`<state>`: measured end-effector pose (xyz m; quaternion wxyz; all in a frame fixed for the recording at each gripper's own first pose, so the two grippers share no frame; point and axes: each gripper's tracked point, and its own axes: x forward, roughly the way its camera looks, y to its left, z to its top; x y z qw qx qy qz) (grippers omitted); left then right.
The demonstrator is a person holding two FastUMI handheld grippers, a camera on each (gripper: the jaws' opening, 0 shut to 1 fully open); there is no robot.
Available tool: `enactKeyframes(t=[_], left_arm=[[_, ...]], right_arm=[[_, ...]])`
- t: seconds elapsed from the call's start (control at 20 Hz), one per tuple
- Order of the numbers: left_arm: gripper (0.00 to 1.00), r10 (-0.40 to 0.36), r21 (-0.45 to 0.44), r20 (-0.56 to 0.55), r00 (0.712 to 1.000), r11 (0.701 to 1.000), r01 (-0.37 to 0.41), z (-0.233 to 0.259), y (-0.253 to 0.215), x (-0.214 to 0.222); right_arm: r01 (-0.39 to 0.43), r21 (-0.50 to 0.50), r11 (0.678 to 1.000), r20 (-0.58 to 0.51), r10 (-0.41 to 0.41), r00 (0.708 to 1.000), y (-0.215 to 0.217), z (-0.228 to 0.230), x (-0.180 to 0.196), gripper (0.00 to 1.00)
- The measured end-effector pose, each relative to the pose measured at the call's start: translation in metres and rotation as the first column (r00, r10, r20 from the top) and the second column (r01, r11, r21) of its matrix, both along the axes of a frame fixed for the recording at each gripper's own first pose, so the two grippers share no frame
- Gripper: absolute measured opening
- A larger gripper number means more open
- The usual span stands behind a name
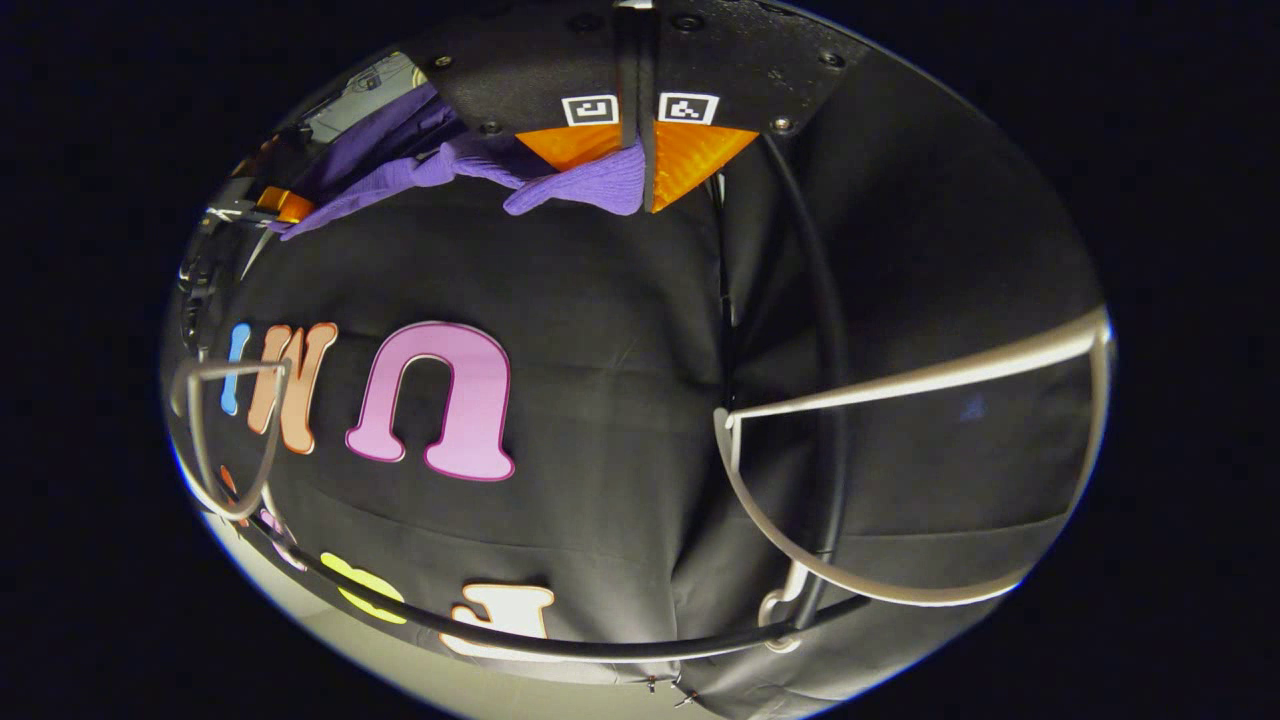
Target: Grasp the clothes on the hanger with both hands and then place them into the laundry hamper below.
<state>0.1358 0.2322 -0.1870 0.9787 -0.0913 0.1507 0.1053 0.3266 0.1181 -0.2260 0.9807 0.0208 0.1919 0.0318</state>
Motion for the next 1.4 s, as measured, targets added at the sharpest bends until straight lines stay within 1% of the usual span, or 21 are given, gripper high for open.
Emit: enactKeyframes(t=[0.05, 0.2, 0.5, 0.6, 0.75, 0.8, 0.95, 1.05, 1.1, 1.25, 1.35, 1.4], left_arm=[[0.01, 0.000, 0.014, -0.013, 1.000, 1.000, 0.001, 0.000, -0.003, -0.011], [0.01, -0.033, 0.053, -0.010, 0.999, 0.998, 0.034, 0.015, -0.024, -0.041], [0.00, -0.112, 0.089, 0.079, 0.991, 0.991, 0.104, 0.068, -0.091, -0.089], [0.00, -0.131, 0.077, 0.116, 0.984, 0.989, 0.123, 0.089, -0.113, -0.098], [0.01, -0.160, 0.051, 0.176, 0.971, 0.987, 0.154, 0.117, -0.148, -0.107], [0.00, -0.173, 0.054, 0.191, 0.966, 0.985, 0.166, 0.121, -0.158, -0.105], [0.00, -0.214, 0.063, 0.230, 0.949, 0.977, 0.205, 0.132, -0.190, -0.096], [0.00, -0.247, 0.084, 0.253, 0.936, 0.969, 0.233, 0.142, -0.211, -0.088], [0.00, -0.262, 0.093, 0.261, 0.929, 0.965, 0.246, 0.145, -0.220, -0.083], [0.00, -0.293, 0.083, 0.292, 0.911, 0.956, 0.281, 0.161, -0.244, -0.068], [0.00, -0.306, 0.086, 0.304, 0.902, 0.952, 0.294, 0.169, -0.257, -0.057], [0.00, -0.318, 0.098, 0.312, 0.895, 0.948, 0.303, 0.174, -0.265, -0.049]], right_arm=[[0.000, 0.002, 1.000, 0.003, 0.000, 1.000, -0.003, 0.001, -0.016, 0.00], [0.018, 0.057, 0.998, 0.021, -0.019, 1.000, -0.013, 0.014, -0.059, 0.01], [-0.013, 0.092, 0.996, 0.088, 0.005, 0.996, -0.025, 0.066, -0.138, 0.01], [-0.009, 0.098, 0.995, 0.122, -0.003, 0.993, -0.031, 0.090, -0.160, 0.01], [-0.003, 0.124, 0.992, 0.168, -0.018, 0.986, -0.039, 0.121, -0.184, 0.00], [-0.002, 0.132, 0.991, 0.171, -0.021, 0.985, -0.042, 0.128, -0.188, 0.01], [0.000, 0.164, 0.986, 0.205, -0.034, 0.978, -0.045, 0.154, -0.199, 0.01], [0.000, 0.177, 0.984, 0.227, -0.041, 0.973, -0.047, 0.168, -0.199, 0.00], [0.001, 0.180, 0.984, 0.232, -0.044, 0.972, -0.048, 0.173, -0.196, 0.01], [0.005, 0.190, 0.982, 0.241, -0.052, 0.969, -0.053, 0.182, -0.191, 0.01], [0.012, 0.173, 0.985, 0.254, -0.056, 0.966, -0.059, 0.190, -0.185, 0.01], [0.029, 0.152, 0.988, 0.263, -0.069, 0.962, -0.066, 0.194, -0.180, 0.01]])
